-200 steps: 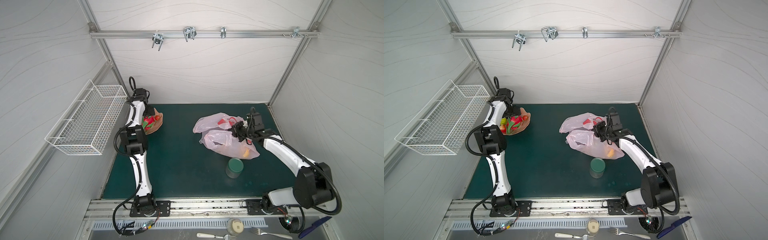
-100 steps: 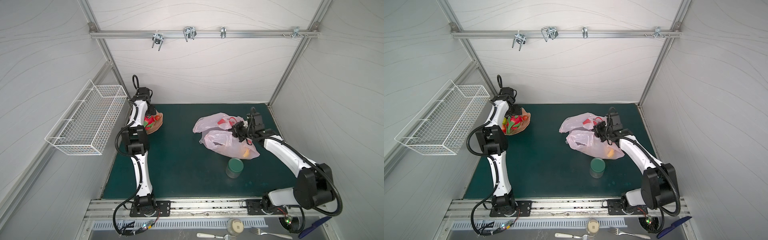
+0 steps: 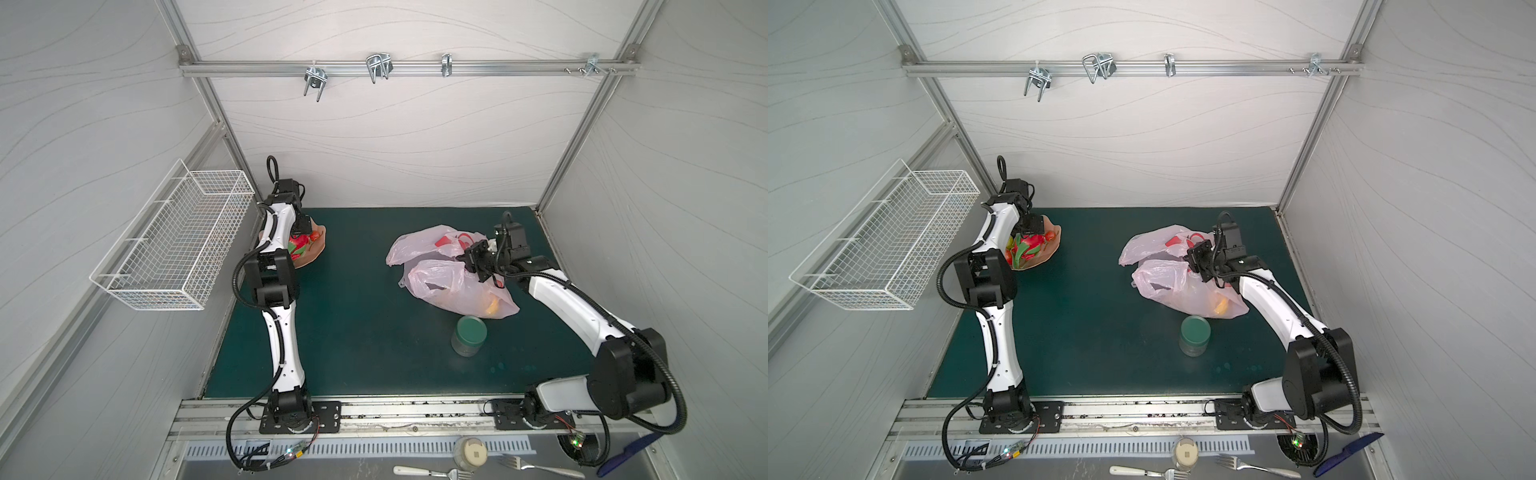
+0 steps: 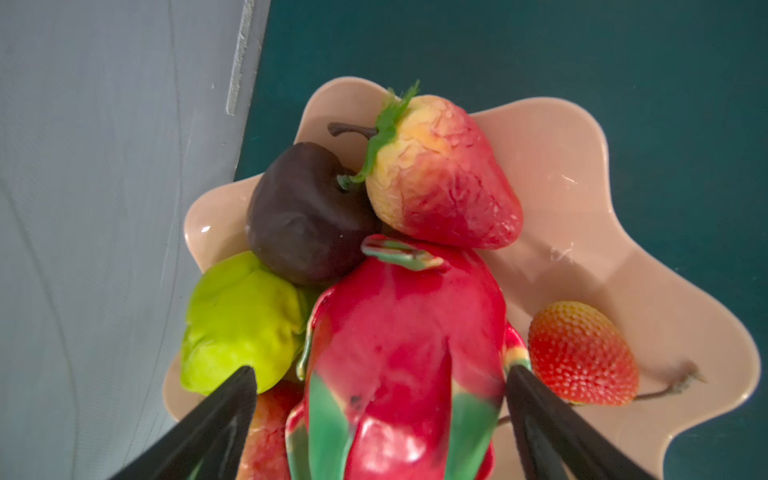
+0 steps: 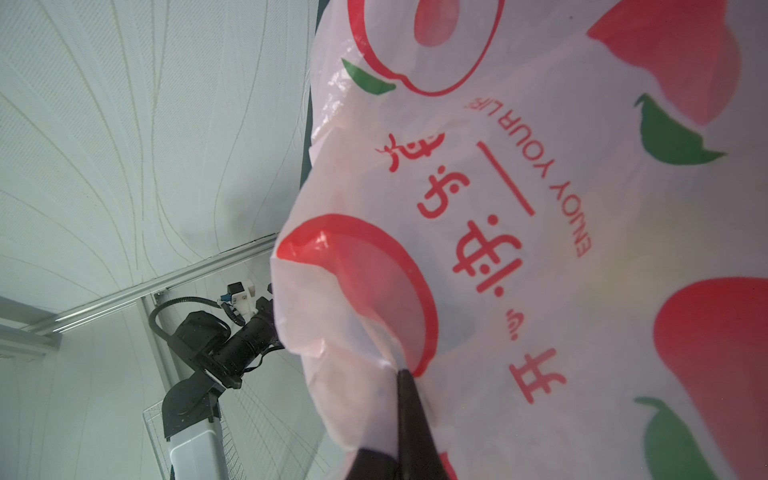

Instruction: Place the fruits into the plastic bag

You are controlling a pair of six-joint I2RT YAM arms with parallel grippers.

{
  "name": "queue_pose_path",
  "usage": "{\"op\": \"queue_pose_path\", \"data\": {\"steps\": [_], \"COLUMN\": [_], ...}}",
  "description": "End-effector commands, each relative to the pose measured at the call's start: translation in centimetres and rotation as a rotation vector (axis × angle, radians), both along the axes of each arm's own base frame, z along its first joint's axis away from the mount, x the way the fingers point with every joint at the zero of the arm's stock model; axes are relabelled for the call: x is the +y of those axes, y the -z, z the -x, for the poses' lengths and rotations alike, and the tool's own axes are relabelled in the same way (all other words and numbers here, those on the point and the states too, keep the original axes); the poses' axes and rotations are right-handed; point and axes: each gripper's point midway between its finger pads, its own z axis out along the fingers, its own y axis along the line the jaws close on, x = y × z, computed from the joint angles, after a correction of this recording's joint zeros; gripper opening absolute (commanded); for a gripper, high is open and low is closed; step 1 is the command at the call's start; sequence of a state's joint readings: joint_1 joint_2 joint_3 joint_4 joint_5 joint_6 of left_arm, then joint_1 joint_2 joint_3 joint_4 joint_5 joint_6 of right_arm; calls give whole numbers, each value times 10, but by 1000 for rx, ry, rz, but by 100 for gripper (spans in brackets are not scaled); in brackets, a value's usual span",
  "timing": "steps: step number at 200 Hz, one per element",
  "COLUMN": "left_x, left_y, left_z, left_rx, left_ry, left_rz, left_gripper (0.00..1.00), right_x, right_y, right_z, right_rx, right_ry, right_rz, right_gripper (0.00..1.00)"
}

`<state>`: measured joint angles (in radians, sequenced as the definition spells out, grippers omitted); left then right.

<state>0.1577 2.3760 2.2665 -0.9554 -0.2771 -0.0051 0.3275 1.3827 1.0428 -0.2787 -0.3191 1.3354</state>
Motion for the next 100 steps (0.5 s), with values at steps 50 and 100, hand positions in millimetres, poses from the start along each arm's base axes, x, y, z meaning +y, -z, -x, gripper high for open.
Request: {"op": "queue_pose_path", "data": {"steps": [50,100], "left_x": [6,-2], "left_y": [23,43], "left_z": [-8,-7], "left_rx": [7,37], "left_ry": [2,10], "left_rz": [64,117], "left_gripper": [95,96], "right_x": [1,4], "right_y": [-5,-3], "right_z": [-3,-10], "right_rx": [-10,-9], "right_ry": [7,2], "right_rz": [3,-3], "right_gripper": [0,0]}}
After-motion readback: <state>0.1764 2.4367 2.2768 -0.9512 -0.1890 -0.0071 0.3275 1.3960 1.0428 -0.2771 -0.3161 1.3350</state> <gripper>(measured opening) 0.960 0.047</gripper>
